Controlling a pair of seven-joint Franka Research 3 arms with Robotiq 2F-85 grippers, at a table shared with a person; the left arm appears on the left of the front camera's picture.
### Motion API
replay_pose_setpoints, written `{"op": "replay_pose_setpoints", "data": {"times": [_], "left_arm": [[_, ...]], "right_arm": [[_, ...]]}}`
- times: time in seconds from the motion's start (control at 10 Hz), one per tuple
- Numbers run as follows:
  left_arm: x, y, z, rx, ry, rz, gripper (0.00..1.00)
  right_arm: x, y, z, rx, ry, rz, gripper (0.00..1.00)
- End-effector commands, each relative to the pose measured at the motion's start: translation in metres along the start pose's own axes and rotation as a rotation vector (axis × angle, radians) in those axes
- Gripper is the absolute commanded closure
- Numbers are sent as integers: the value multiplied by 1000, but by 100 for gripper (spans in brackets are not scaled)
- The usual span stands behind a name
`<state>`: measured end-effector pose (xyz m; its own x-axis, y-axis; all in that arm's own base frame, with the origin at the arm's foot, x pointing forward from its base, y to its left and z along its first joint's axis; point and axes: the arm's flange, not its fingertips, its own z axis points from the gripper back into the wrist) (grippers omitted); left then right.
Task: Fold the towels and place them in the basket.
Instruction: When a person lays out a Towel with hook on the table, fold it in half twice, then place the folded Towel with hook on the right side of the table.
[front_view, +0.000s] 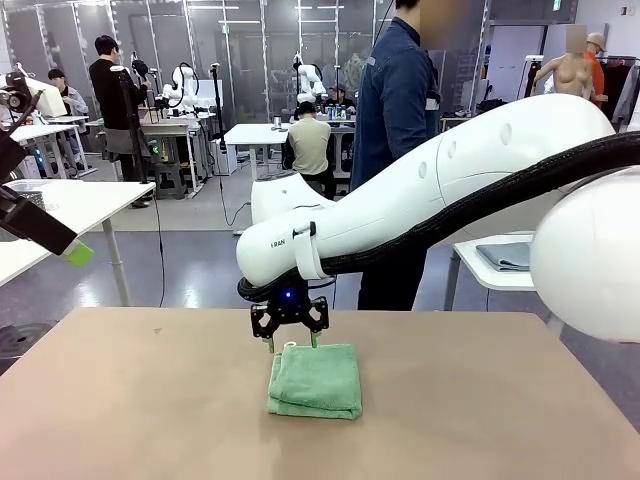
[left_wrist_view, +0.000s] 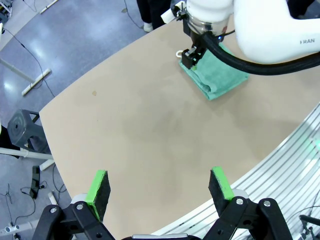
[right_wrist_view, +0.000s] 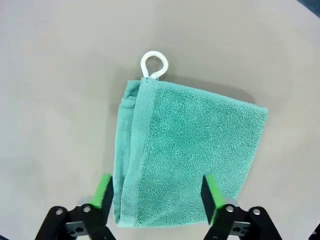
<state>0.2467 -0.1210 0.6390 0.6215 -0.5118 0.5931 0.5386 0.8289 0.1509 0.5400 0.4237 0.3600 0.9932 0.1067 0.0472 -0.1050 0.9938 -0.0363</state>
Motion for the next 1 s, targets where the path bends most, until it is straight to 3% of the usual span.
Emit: {"op": "replay_pose_setpoints", "data": {"times": [0.0, 0.9], "left_arm": [[1, 1, -1, 5, -6, 10, 0], [1, 1, -1, 5, -6, 10, 0]], "right_arm": [[-1, -5, 5, 13, -5, -41, 0], [1, -2, 1, 3, 1, -6, 3]]}}
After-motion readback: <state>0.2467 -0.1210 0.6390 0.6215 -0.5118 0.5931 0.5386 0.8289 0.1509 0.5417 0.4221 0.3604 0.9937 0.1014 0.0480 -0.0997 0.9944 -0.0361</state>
